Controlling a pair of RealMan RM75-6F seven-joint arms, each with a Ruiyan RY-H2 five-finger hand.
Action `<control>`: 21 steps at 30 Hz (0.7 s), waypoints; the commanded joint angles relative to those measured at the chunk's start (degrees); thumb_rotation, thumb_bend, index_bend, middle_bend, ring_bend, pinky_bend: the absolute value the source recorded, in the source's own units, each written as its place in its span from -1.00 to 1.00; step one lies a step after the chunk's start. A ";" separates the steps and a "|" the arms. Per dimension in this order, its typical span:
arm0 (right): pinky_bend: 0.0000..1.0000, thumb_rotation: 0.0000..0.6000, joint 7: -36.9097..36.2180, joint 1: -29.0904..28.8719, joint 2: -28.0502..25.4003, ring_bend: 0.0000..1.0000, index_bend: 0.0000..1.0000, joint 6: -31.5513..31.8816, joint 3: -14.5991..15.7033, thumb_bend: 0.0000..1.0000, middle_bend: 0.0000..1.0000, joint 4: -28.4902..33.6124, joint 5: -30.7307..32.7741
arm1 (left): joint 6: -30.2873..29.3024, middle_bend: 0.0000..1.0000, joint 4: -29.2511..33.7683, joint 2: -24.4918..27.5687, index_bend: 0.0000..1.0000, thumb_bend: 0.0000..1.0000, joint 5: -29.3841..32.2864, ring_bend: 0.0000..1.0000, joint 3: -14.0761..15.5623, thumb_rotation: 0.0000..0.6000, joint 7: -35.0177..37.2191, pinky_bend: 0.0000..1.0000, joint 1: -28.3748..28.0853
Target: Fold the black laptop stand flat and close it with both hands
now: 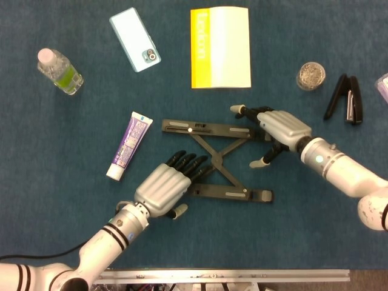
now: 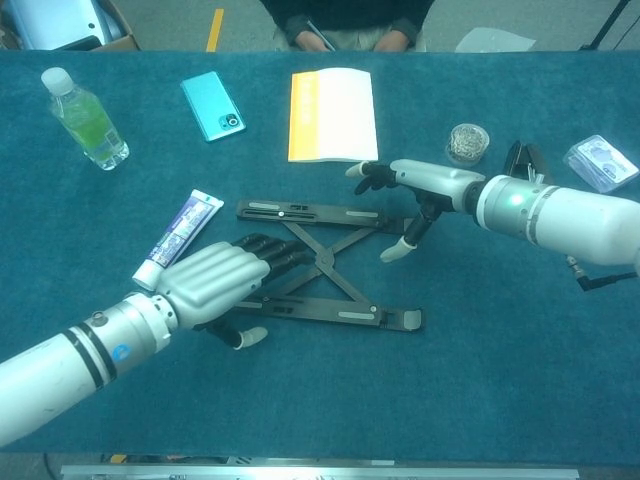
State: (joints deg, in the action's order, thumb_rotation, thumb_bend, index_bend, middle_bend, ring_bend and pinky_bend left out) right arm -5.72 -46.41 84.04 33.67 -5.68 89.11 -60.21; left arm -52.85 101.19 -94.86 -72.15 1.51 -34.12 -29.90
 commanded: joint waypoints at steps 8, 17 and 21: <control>-0.84 1.00 1.14 -0.40 0.27 -0.80 -1.00 -0.04 0.37 -1.00 -0.69 0.53 0.74 | -0.46 -1.00 -4.11 -2.65 -1.00 -0.38 1.73 -1.00 -0.83 1.00 1.60 -1.00 -1.33; -0.84 1.00 2.95 -1.27 1.45 -0.81 -1.00 -0.25 0.81 -1.00 -0.69 0.08 2.31 | -2.05 -1.00 -5.77 -3.52 -1.00 -0.38 1.31 -1.00 -1.06 1.00 3.65 -1.00 -1.48; -0.84 1.00 3.44 -1.55 1.87 -0.81 -1.00 -0.21 0.85 -1.00 -0.69 -0.19 3.04 | -2.23 -1.00 -6.29 -3.68 -1.00 -0.38 1.58 -1.00 -0.71 1.00 3.68 -1.00 -1.57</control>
State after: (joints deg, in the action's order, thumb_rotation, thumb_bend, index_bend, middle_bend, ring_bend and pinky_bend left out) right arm -2.32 -47.92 85.86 33.44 -4.81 88.95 -57.28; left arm -55.05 94.93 -98.52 -70.60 0.76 -30.41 -31.45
